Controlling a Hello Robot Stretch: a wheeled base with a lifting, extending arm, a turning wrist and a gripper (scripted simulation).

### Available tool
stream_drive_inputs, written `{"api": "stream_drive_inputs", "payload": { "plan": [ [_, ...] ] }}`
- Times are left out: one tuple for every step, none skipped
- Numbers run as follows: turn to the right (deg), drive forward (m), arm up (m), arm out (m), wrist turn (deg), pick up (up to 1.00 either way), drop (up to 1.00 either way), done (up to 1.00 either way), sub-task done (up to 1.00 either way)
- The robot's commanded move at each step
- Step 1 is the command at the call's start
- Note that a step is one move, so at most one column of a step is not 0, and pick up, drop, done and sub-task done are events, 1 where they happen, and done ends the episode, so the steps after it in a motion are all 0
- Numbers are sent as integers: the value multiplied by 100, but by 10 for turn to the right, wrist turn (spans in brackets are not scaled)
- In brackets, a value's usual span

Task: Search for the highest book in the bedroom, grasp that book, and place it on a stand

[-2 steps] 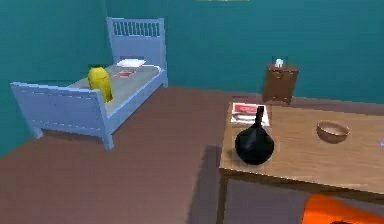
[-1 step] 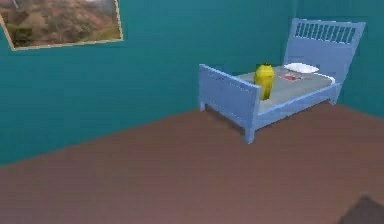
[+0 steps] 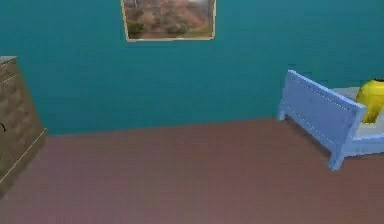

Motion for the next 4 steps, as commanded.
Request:
{"api": "stream_drive_inputs", "payload": {
  "plan": [
    [450, 0, 0, 0, 0, 0, 0, 0, 0],
    [90, 0, 0, 0, 0, 0, 0, 0, 0],
    [0, 90, 0, 0, 0, 0, 0, 0, 0],
    [-180, 0, 0, 0, 0, 0, 0, 0, 0]
  ]
}}
